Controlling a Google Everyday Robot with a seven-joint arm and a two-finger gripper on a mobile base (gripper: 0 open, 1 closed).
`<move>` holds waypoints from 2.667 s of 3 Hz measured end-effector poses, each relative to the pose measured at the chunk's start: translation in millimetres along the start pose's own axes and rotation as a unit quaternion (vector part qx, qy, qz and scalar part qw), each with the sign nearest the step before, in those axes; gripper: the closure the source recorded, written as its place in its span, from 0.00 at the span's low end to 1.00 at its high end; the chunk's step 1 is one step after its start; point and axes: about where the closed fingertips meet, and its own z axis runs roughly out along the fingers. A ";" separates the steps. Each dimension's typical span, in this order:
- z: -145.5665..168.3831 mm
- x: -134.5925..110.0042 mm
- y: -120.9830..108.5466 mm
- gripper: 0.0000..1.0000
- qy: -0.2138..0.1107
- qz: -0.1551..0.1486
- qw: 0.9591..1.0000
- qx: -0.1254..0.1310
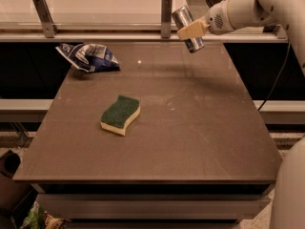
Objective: Place redbull can upright
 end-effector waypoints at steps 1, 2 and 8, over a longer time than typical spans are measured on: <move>4.1 -5.3 0.4 1.00 -0.015 -0.010 1.000 -0.011; 10.6 -3.4 1.2 1.00 -0.042 -0.009 0.998 -0.039; 31.7 31.1 18.3 1.00 -0.091 0.003 0.993 -0.075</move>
Offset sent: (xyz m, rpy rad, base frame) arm 0.0083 0.0068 -0.0046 0.1725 -0.0614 0.1349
